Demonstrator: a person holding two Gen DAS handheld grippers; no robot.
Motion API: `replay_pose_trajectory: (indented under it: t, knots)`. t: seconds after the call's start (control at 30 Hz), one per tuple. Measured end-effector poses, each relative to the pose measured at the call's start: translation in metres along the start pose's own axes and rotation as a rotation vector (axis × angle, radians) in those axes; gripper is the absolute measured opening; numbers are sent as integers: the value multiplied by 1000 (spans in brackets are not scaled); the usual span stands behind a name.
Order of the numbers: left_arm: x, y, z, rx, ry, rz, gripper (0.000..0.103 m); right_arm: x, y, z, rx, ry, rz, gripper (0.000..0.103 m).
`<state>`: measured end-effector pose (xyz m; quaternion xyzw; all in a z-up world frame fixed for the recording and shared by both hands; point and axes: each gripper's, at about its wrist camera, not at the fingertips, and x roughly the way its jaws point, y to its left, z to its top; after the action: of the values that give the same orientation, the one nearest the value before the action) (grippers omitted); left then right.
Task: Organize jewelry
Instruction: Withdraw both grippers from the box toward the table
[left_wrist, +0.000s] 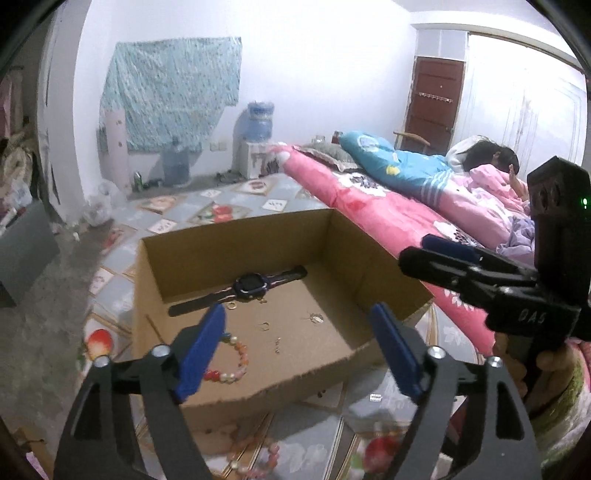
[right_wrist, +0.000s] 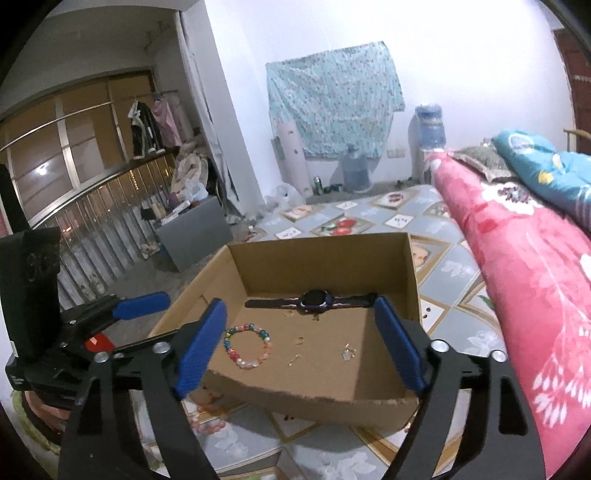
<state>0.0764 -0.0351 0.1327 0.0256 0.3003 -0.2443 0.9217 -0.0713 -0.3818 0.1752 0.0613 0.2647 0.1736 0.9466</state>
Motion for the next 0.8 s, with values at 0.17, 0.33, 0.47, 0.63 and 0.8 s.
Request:
replay_pose_trajectory:
  t: [0.17,0.33,0.47,0.63,0.8]
  knots:
    - [-20,-2,-19,25,4,40,93,-15,6,-11,-22,2,-28,92]
    - [-26,1,-45,23,49,79,97,-18,7,-38,-39,78,-85,94]
    - [-18,-1,-74,21,136,108,97,-9,6,-69,-38,180,-136,94]
    - [1,-7,-104,44,235,130,97,14,2,-107,-38,334,-223,95]
    - [24,-12,-121,34,308,125,97,39,-2,-127,-35,447,-270,95]
